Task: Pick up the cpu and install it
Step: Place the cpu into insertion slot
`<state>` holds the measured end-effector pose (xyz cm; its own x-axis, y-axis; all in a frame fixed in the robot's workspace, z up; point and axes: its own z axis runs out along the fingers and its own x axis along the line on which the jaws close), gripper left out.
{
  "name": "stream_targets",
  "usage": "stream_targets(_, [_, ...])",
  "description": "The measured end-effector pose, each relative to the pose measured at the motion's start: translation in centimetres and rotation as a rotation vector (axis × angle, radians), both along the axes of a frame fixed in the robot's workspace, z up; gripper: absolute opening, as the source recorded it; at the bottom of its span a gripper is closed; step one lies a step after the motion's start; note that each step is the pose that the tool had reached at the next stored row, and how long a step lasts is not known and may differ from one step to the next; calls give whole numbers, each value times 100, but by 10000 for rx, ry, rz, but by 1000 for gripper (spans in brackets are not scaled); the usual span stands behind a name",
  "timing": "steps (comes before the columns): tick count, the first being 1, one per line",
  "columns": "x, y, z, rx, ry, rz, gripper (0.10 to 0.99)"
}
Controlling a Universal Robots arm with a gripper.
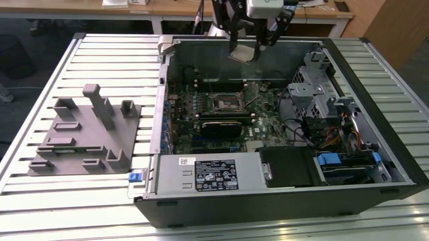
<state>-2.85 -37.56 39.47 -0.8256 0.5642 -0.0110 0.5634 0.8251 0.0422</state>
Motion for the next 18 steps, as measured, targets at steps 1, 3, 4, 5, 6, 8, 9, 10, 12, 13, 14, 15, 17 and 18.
stream_targets(1, [0, 0, -2, -1, 0, -177, 541])
stream_targets(3, [0, 0, -5, -2, 0, -536, 541])
stream_targets(4, [0, 0, -6, -4, 0, -699, 541])
stream_targets(5, [0, 0, -7, -5, 0, -861, 541])
stream_targets(6, [0, 0, -8, -6, 0, -1026, 541])
stream_targets(8, [0, 0, -11, -7, 0, -1357, 541])
stream_targets(9, [0, 0, -12, -9, 0, -1523, 541])
stream_targets(10, [0, 0, -13, -11, 0, -1703, 541])
stream_targets(12, [0, 0, -17, -13, 0, -2044, 541])
stream_targets(13, [0, 0, -19, -15, 0, -2216, 541])
stream_targets(14, [0, 0, -21, -15, 0, -2389, 541])
stream_targets(15, [0, 0, -23, -16, 0, -2561, 541])
stream_targets(17, [0, 0, -26, -18, 0, -2903, 541])
stream_targets(18, [0, 0, -28, -19, 0, -3077, 541])
